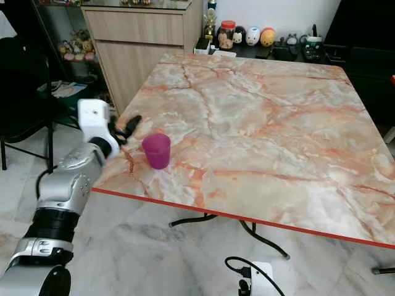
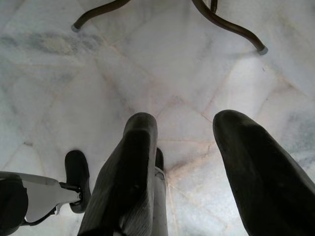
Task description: Setting the table
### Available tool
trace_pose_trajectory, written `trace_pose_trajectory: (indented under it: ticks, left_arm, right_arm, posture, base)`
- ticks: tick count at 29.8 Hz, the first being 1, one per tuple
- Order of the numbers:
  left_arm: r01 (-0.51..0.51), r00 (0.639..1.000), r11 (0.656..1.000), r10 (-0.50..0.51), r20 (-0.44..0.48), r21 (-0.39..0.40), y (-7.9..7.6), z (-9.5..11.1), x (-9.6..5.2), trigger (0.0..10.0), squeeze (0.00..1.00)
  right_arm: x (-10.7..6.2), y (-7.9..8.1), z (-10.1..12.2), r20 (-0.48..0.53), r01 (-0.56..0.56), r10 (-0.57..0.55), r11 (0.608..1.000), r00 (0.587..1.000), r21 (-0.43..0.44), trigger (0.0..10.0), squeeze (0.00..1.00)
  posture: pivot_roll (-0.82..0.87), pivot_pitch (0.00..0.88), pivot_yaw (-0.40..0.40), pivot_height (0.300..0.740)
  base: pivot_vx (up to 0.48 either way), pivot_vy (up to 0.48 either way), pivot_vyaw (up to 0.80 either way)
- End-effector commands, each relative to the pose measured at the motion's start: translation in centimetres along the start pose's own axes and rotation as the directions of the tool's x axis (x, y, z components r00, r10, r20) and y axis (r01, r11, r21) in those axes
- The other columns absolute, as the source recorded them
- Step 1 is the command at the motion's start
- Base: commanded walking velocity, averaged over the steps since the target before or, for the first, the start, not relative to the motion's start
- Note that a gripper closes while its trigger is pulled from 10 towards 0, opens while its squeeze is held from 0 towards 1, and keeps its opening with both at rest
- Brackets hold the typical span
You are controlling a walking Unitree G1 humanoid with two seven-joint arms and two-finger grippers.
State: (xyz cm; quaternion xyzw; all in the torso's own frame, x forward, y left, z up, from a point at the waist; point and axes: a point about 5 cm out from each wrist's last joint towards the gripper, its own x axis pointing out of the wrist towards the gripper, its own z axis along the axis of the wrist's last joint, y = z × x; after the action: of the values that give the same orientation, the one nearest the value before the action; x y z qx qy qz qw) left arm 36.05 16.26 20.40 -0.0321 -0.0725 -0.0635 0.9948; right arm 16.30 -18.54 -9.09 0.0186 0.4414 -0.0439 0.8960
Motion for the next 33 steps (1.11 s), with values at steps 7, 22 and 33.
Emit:
trace_pose_trajectory:
  ticks: [7, 22, 33]
  left_arm:
    - [-0.094, 0.983, 0.961, 0.049, 0.176, 0.259, 2.6, -1.0, -3.7, 10.0, 0.0]
    - [-0.145, 0.979, 0.939, 0.09, 0.185, 0.313, 4.2, -2.9, -7.3, 10.0, 0.0]
    - [-0.185, 0.964, 0.952, 0.128, 0.231, 0.244, 4.5, -1.5, -6.1, 10.0, 0.0]
  right_arm:
    - [-0.1, 0.1, -0.1, 0.015, 0.008, -0.008, 1.0, 1.0, 0.002, 10.0, 0.0]
    - [-0.1, -0.2, 0.0, 0.022, 0.007, -0.007, 1.0, 1.0, -0.007, 10.0, 0.0]
    - [-0.1, -0.1, -0.1, 0.019, 0.011, -0.011, 1.0, 1.0, -0.008, 10.0, 0.0]
  posture:
    - [0.09, 0.0, -0.014, 0.74]
    - [0.1, 0.0, -0.031, 0.74]
    - [0.1, 0.0, -0.025, 0.74]
  base:
    - [0.0, 0.0, 0.0]
    - [0.0, -0.243, 0.0]
    - [0.0, -0.265, -0.46]
